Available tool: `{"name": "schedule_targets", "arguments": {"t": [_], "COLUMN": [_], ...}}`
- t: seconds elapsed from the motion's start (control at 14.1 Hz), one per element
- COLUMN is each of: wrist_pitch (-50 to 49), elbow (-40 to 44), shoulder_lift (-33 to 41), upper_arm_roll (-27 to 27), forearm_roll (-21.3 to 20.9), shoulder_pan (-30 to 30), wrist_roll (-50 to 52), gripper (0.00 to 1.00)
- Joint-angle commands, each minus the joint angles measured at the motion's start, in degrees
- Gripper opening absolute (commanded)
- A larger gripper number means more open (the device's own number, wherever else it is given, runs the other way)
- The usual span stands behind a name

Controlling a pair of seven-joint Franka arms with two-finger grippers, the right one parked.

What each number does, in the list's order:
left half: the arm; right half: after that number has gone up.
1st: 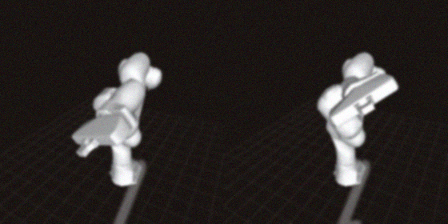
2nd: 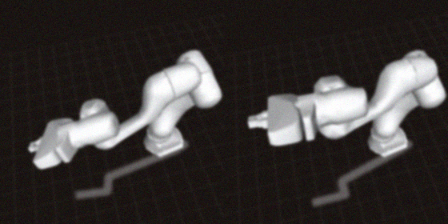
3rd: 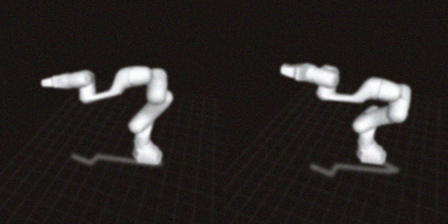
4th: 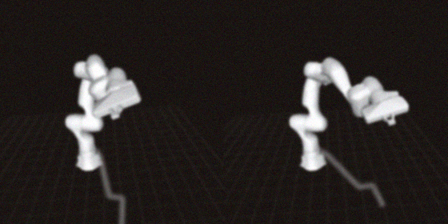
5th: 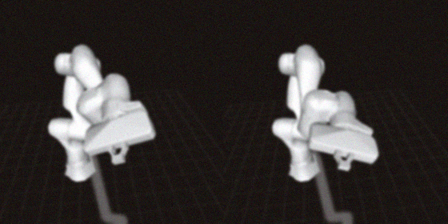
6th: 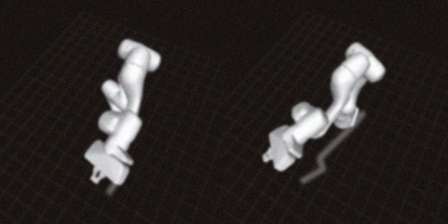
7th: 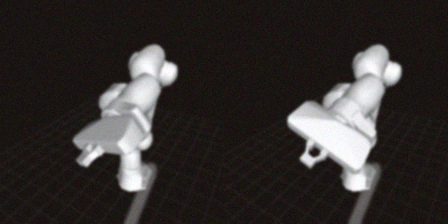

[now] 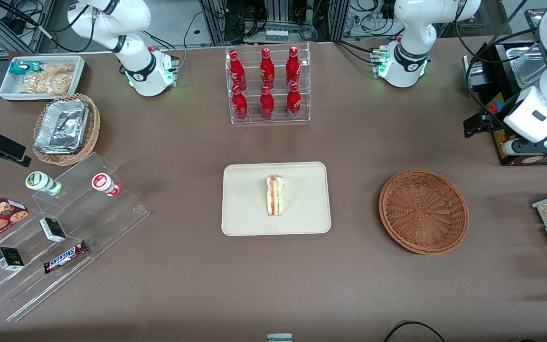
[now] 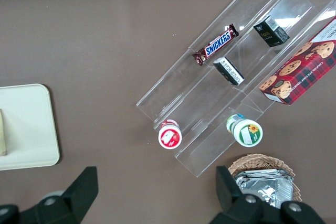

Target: Place sandwich from basket to tray

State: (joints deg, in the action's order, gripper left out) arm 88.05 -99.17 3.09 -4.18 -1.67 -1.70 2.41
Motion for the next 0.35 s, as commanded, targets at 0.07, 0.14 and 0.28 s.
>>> {"name": "schedule_targets", "arguments": {"t": [0.07,0.14,0.28], "wrist_pitch": [2.2,3.6,4.6], "elbow": [-0.6,-0.7,-0.6], "shoulder_lift": [1.8,1.7,1.3], "upper_arm_roll": [-0.9,-0.9,-0.9], "forearm_roll": [-0.7,-0.5,-0.3], "shoulder_pan": [-1.7,-1.7,-1.6], "wrist_roll": [-1.8,-1.7,-1.6], "gripper": [1.0,1.0,1.0]}}
